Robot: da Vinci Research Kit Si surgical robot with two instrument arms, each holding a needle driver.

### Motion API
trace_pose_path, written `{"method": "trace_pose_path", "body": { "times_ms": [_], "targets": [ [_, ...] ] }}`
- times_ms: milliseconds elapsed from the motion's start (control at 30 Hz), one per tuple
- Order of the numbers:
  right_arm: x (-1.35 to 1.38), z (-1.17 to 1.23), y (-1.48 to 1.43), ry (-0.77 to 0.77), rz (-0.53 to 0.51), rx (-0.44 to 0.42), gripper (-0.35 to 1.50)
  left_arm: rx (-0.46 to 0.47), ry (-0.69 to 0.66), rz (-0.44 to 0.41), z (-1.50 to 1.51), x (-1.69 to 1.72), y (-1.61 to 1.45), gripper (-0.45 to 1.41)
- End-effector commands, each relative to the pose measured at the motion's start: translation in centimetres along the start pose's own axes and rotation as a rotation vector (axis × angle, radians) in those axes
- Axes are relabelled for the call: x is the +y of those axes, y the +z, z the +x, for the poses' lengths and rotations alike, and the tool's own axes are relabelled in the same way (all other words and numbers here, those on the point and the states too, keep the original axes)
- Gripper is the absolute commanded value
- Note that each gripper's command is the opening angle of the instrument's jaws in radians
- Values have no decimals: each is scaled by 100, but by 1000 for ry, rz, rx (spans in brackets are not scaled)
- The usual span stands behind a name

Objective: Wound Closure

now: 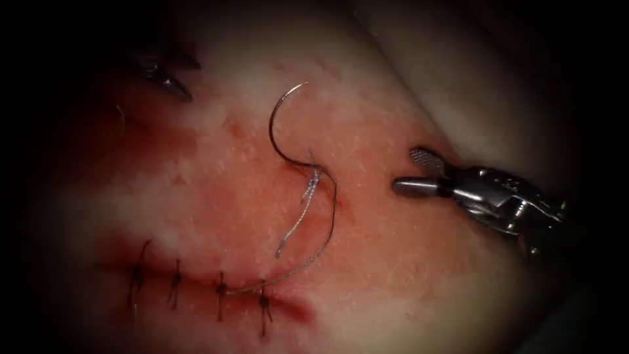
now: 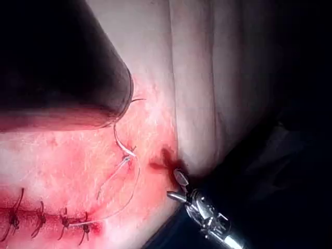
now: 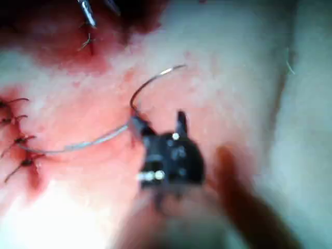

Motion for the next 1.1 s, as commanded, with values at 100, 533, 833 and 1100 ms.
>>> {"method": "trace_pose_path", "body": {
  "times_ms": [100,533,833,1100],
  "targets": [
    [-18,-5,25,119,-16,0,101,-2,0,11,4,4,19,67],
    [13,7,-9,-195,-134,62,108,88,448,-67,57,51,55,61],
    [15,9,-9,-234,-151,82,110,-20,676,-145,56,65,101,57],
    [14,9,-7,-239,-152,86,110,-46,688,-158,60,61,120,54]
  ]
}}
